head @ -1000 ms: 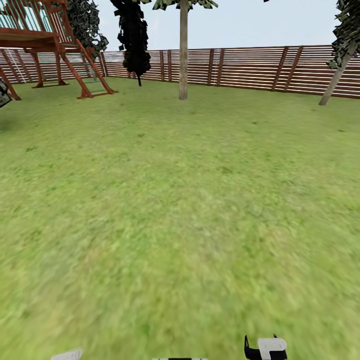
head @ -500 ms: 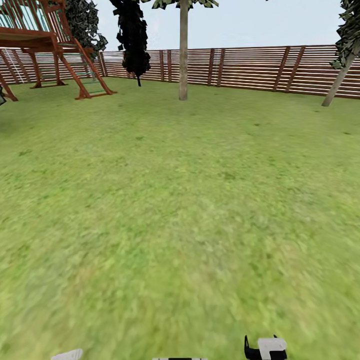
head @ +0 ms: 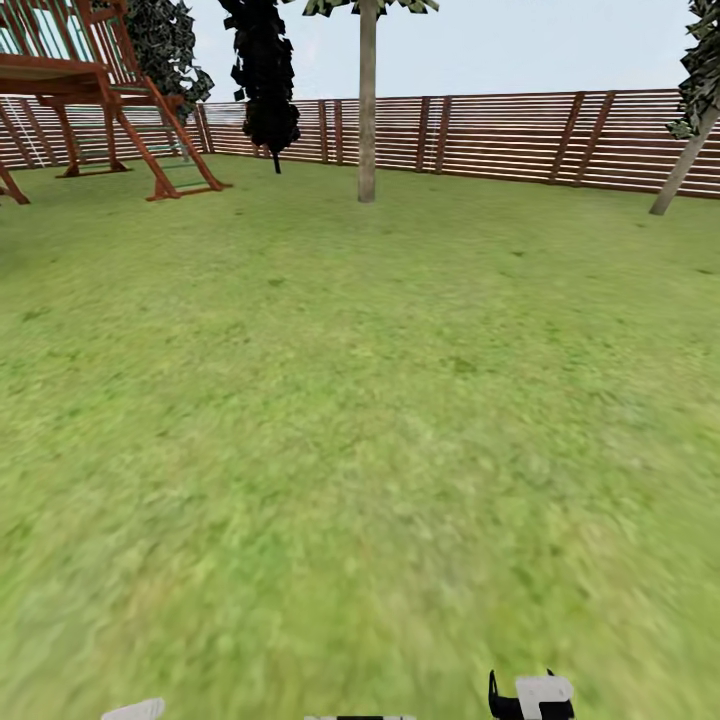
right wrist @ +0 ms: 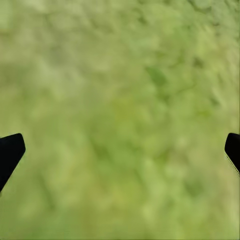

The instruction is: In the garden, pick up the pesticide atomizer on the floor and spray pesticide onto both trees until each tree trunk is fully covered.

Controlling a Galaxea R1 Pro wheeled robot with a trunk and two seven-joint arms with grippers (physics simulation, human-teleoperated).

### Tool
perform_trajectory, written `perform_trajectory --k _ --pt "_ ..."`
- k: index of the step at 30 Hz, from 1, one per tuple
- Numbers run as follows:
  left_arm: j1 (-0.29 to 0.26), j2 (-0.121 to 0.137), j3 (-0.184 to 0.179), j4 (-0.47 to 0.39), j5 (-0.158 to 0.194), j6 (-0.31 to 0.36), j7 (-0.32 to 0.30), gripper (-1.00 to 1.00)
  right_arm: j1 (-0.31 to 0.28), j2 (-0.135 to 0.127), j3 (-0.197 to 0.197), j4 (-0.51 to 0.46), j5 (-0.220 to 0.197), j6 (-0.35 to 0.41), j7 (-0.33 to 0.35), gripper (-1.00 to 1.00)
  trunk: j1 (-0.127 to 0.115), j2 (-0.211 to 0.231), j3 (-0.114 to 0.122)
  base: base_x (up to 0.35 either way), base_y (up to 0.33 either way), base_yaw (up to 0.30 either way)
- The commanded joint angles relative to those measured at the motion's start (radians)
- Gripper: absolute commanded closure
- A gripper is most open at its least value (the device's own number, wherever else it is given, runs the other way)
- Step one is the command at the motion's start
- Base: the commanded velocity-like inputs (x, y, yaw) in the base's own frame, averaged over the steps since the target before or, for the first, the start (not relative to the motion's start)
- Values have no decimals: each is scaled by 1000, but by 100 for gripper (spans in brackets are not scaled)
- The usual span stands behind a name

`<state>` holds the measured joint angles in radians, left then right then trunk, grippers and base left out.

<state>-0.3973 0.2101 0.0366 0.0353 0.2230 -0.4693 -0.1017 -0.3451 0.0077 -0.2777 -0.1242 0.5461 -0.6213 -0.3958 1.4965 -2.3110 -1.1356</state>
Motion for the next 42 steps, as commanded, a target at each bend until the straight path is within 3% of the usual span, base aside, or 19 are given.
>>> perform_trajectory --k 1,42 --pt "0 0 0 0 0 0 0 100 0 0 0 0 0 0 0 -100 0 0 0 340 0 0" --pt "0 0 0 0 0 0 0 100 0 0 0 0 0 0 0 -100 0 0 0 340 0 0"
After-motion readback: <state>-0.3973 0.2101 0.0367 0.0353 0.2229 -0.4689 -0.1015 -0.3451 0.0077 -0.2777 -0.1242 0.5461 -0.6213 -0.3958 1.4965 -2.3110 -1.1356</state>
